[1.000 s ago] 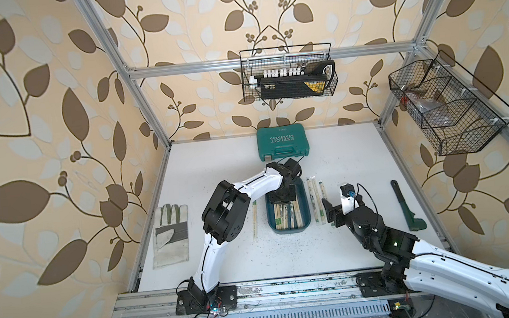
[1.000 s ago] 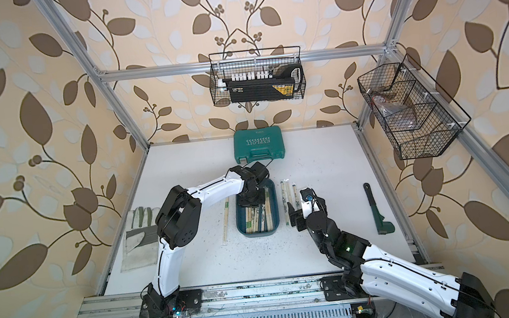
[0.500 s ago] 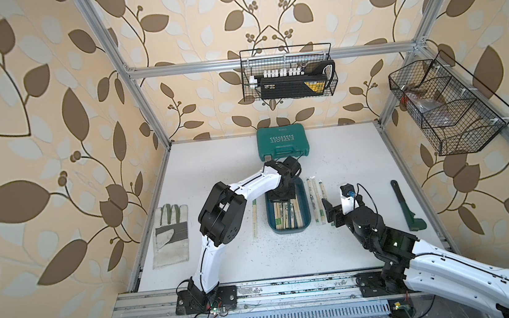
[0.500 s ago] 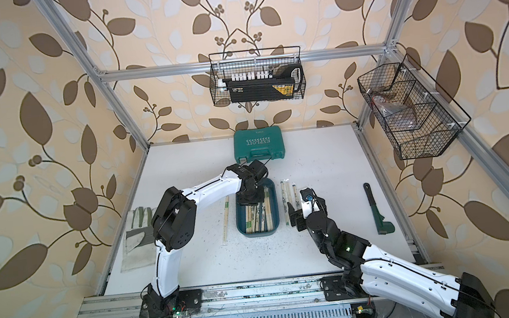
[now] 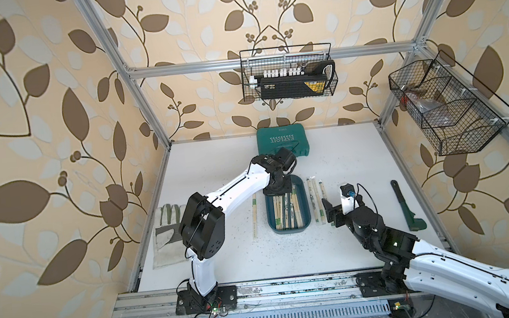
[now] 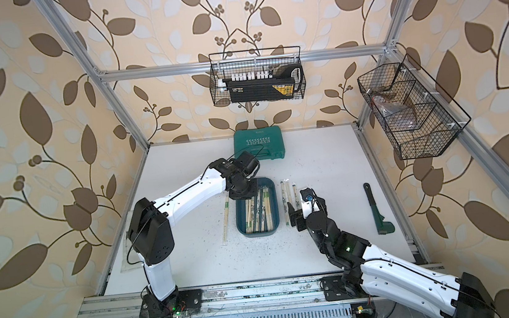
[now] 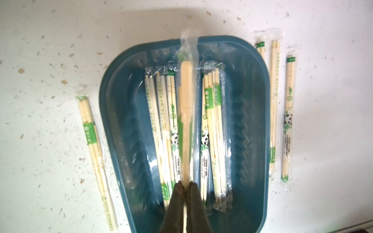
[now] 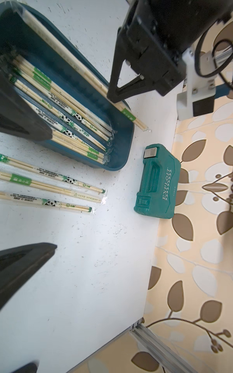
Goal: Take the paired disposable chopsticks out of the storage box
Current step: Pick up the paired disposable chopsticks from the storage box, then place the paired disposable chopsticks at the center of the board.
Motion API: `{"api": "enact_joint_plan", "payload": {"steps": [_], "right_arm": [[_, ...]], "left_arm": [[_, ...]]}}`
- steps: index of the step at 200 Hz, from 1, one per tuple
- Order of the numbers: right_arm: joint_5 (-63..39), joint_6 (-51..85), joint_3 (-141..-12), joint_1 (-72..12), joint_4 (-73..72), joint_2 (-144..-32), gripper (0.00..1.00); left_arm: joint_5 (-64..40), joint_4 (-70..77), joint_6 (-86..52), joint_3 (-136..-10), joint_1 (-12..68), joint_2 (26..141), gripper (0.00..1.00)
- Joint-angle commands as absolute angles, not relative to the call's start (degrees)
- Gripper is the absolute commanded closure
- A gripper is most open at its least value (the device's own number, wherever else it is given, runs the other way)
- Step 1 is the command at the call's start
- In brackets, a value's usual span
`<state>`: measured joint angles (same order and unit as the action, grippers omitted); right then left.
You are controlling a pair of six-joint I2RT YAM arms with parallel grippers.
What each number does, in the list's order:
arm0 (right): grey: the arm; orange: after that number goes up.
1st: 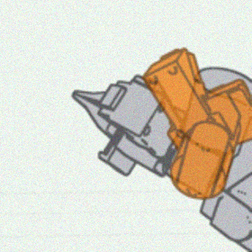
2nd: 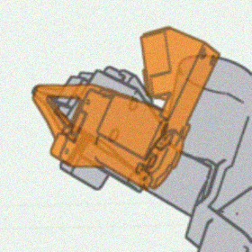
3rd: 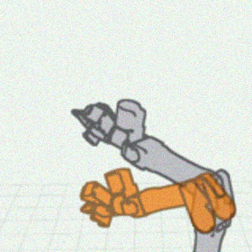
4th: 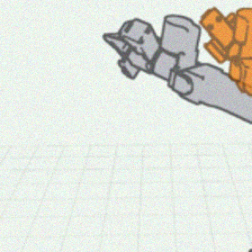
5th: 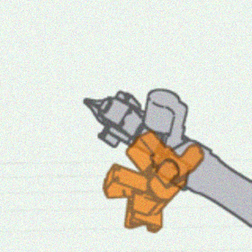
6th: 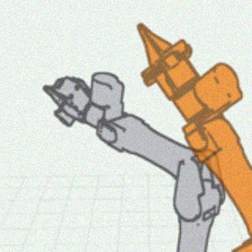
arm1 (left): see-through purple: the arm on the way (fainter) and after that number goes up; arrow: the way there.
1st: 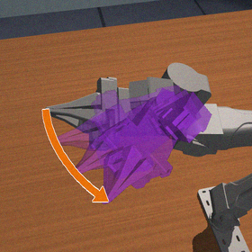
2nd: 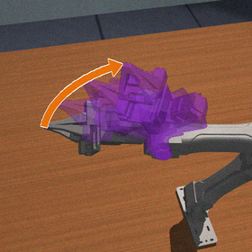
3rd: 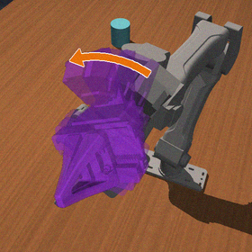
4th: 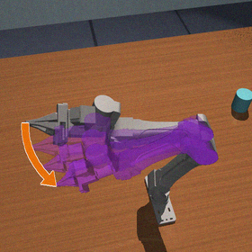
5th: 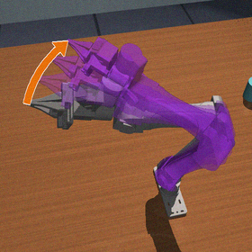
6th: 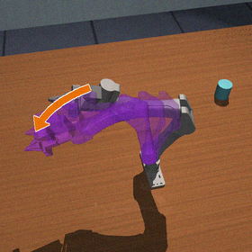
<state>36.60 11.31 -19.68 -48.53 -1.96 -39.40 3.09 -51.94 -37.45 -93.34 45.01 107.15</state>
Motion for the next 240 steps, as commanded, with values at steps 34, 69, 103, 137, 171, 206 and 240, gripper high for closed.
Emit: {"api": "enact_joint_plan", "payload": {"steps": [34, 69, 103, 137, 171, 206, 240], "right_arm": [[18.9, 5.0, -18.7, -49.3, -7.6, -38.2, 0.18], [12.5, 2.7, -18.2, -51.1, -10.6, -39.6, 0.18], [11.9, 2.8, -18.6, -51.4, -11.1, -41.4, 0.18], [12.4, 2.8, -18.8, -51.4, -11.5, -42.4, 0.18], [13.0, 2.6, -19.0, -51.4, -11.3, -42.8, 0.18], [13.3, 2.5, -19.1, -51.4, -11.4, -43.0, 0.18], [13.5, 2.5, -19.2, -51.4, -11.1, -43.3, 0.18]], "left_arm": [[3.3, -54.9, -33.6, -85.8, 39.0, 95.3, 1.0], [1.7, -52.6, -31.5, -77.4, 32.5, 89.5, 1.0], [1.5, -49.8, -28.5, -70.2, 26.3, 87.6, 1.0], [4.1, -45.9, -25.7, -67.3, 25.6, 91.0, 1.0], [4.7, -43.7, -24.3, -66.9, 25.7, 95.8, 1.0], [3.1, -40.7, -24.6, -65.8, 25.7, 97.4, 1.0], [1.5, -39.9, -26.7, -66.0, 25.9, 99.2, 1.0]]}}
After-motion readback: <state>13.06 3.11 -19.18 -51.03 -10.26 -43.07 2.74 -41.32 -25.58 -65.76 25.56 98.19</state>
